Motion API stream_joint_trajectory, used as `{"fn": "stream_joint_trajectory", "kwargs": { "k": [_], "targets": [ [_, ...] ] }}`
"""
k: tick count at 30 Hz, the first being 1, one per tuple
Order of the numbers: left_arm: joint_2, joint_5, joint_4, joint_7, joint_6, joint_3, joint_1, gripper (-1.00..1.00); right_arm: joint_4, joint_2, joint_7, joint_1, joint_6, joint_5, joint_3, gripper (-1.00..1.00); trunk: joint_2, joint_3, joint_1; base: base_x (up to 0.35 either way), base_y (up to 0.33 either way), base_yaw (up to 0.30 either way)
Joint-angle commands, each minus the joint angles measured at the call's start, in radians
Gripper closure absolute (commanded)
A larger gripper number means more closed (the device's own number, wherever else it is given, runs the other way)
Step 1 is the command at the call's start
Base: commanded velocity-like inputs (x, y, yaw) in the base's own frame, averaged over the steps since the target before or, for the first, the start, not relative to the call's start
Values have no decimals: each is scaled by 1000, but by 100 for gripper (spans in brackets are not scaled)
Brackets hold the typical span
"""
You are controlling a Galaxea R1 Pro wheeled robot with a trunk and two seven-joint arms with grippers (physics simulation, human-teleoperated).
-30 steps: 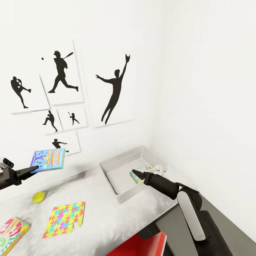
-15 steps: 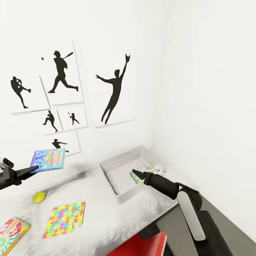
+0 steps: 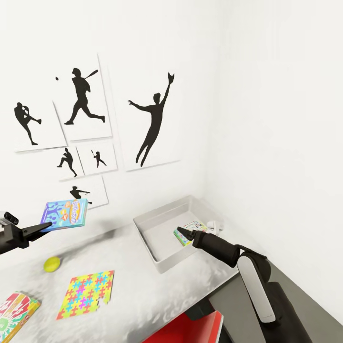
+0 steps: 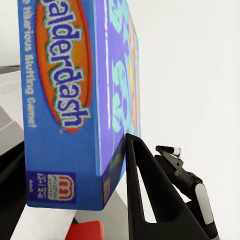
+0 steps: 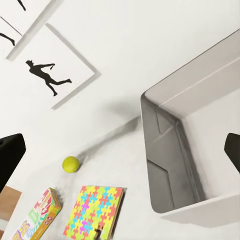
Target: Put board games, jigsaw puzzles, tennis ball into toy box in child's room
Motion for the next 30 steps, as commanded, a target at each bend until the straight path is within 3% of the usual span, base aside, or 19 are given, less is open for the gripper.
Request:
{"fn": "stream_joint_trajectory", "kwargs": {
  "k": [1, 11, 21, 30],
  "targets": [
    [-2, 0, 0, -4, 10, 0, -1, 100, -1, 1, 4, -1, 5, 1, -2, -100, -2, -2, 1, 0, 0, 0],
    [-41, -4, -4, -4, 10, -1, -1, 100, -8, -10, 29, -2, 5, 1, -4, -100, -2, -2, 1, 0, 0, 0],
    [-103, -11, -10, -4, 6, -6, -2, 100, -17, -16, 143, -2, 1, 1, -37, -100, -2, -2, 1, 0, 0, 0],
    [-198, -12, -11, -4, 8, -92, -17, 100, -19, -16, 192, 0, 0, 1, -66, -100, -2, -2, 1, 0, 0, 0]
  ]
}}
